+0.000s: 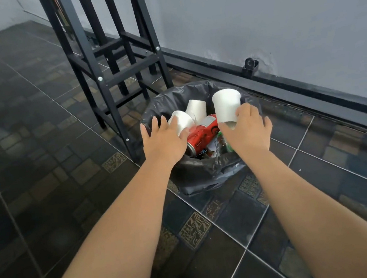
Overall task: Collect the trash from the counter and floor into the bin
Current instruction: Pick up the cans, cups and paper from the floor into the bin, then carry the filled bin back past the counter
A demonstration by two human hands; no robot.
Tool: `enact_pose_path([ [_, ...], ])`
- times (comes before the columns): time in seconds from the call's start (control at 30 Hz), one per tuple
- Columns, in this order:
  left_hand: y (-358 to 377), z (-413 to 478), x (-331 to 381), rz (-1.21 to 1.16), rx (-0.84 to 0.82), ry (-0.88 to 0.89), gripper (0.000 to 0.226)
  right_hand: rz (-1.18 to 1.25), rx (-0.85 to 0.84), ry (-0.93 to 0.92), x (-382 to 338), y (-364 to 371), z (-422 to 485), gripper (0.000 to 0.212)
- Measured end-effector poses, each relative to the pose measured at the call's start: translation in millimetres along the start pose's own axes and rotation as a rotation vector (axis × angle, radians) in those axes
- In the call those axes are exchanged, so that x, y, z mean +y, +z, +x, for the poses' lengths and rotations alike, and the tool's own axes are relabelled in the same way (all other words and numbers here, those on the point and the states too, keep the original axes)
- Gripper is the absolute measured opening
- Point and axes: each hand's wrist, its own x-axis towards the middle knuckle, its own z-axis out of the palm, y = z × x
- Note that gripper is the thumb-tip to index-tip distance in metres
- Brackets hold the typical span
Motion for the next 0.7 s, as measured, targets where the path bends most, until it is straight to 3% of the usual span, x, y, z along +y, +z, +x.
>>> enact_pose_path([
  [0.13, 0, 0, -3, -0.161, 0.198, -0.091, 0.057, 0.156, 0.157, -0.015, 5, -3, 3, 0.037],
  [0.23, 4, 6, -13, -0.278, 0.237, -0.192, 0.054, 0.208, 0.221, -0.011, 10, -5, 13, 0.034],
  [0.3, 4, 8, -18, -0.409, 0.19, -0.266, 0.053, 0.263, 0.165, 0.042, 15, -6, 21, 0.039],
  [0.4, 2, 8, -17, -0.765, 0.103, -0.403, 0.046, 0.368, -0.067, 0.169, 26, -8, 29, 0.049],
  [0.5, 5, 9, -15, -1.126, 0.152, -0.464, 0.04, 0.617, -0.245, 0.303, 29, -7, 34, 0.051],
  [0.6, 4, 5, -13, -1.382, 0.157, -0.545, 0.045, 0.745, -0.235, 0.357, 29, -3, 35, 0.055],
  [0.7, 1, 4, -10, -1.473, 0.159, -0.589, 0.046, 0.802, -0.225, 0.398, 30, -1, 37, 0.056],
])
